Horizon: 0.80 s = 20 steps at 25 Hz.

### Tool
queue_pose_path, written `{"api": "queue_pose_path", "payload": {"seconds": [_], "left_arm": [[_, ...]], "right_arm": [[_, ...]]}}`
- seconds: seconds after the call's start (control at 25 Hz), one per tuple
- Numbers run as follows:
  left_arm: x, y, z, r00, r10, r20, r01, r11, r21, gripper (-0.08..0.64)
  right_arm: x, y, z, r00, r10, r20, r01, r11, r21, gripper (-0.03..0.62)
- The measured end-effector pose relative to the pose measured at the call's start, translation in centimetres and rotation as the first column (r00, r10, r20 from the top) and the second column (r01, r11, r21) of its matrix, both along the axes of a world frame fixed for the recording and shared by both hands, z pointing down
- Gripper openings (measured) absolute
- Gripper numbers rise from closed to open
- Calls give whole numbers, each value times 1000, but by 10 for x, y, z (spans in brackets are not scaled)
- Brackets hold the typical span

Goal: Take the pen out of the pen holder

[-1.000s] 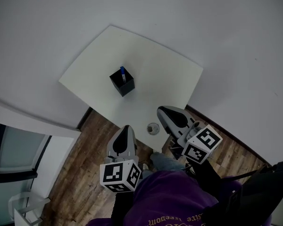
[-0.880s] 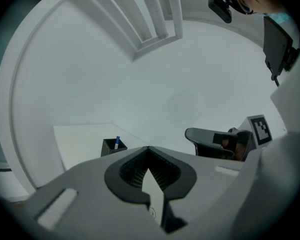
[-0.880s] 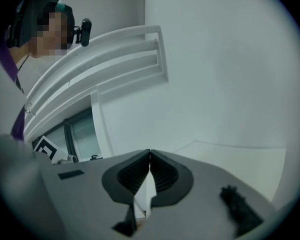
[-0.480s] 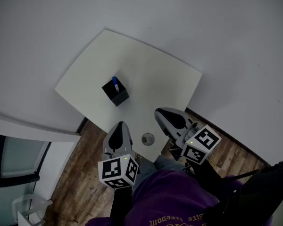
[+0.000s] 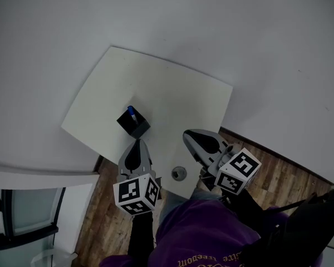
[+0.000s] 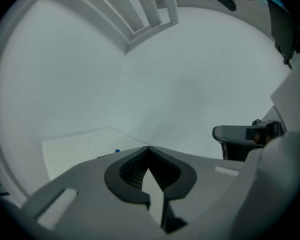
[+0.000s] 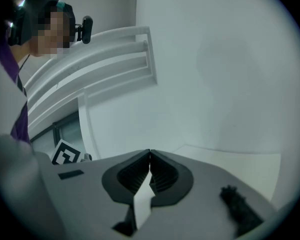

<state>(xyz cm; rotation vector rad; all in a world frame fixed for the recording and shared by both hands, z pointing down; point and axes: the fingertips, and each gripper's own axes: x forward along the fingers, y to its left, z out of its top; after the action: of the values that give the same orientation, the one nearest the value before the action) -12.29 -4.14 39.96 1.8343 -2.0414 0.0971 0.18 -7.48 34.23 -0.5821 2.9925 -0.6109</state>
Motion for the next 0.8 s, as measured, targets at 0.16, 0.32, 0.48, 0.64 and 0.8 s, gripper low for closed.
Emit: {"api": "queue_pose_path", "payload": {"seconds": [0.16, 0.32, 0.48, 0.64, 0.8], "left_arm": [[-17, -23, 8, 999, 18, -34, -18, 1000, 4, 6], [-31, -42, 18, 999, 23, -36, -23, 1000, -7, 8], [-39, -55, 26, 999, 24, -25, -25, 999, -28, 8], [-49, -64, 38, 1000, 11, -19, -12, 998, -60, 21], [-60, -72, 47, 1000, -4, -2, 4, 996, -85, 37]], "right_arm": [[-2, -9, -1, 999, 35, 5, -35, 999, 2, 11], [-2, -15, 3, 998, 60, -13, -60, 998, 5, 11], [-4, -21, 7, 997, 68, -33, -68, 998, 6, 11], [-9, -25, 10, 997, 70, -37, -70, 998, 1, 11], [-12, -30, 10, 996, 75, -38, -75, 997, 4, 11]]}}
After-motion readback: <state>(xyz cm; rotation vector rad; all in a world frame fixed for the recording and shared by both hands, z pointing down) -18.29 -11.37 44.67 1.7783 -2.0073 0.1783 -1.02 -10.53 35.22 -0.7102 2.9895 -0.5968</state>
